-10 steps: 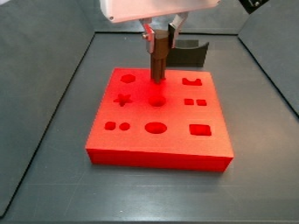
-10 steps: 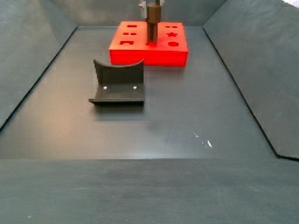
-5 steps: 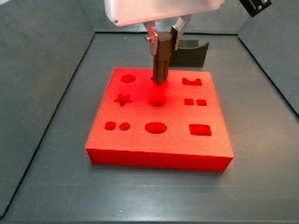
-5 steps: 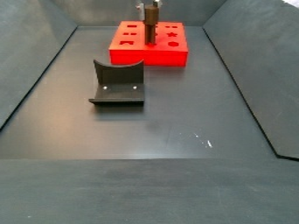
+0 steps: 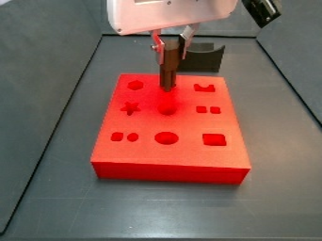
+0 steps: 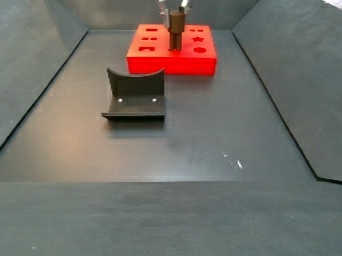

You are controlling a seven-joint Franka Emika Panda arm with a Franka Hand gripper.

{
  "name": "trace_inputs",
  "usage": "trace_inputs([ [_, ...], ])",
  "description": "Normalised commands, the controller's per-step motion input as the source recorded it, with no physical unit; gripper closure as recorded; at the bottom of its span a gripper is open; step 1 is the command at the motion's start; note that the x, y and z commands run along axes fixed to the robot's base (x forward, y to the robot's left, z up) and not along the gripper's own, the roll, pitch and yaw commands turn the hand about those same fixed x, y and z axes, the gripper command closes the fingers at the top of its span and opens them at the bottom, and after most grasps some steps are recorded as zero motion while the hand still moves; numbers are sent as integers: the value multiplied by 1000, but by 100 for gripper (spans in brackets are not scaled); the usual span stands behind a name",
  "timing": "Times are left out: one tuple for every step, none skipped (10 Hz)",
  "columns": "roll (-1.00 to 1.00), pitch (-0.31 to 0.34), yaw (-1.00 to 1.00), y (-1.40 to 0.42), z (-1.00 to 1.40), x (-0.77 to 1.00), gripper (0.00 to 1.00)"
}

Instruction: Insert the 3 prong object.

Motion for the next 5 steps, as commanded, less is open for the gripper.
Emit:
trace_inputs([
  [51,0,0,-74,-203,0,100],
  [71,0,0,-94,-249,0,100],
  [150,0,0,-131,-406,0,100],
  [199,0,0,-143,-554,0,100],
  [214,0,0,-137,-589,0,100],
])
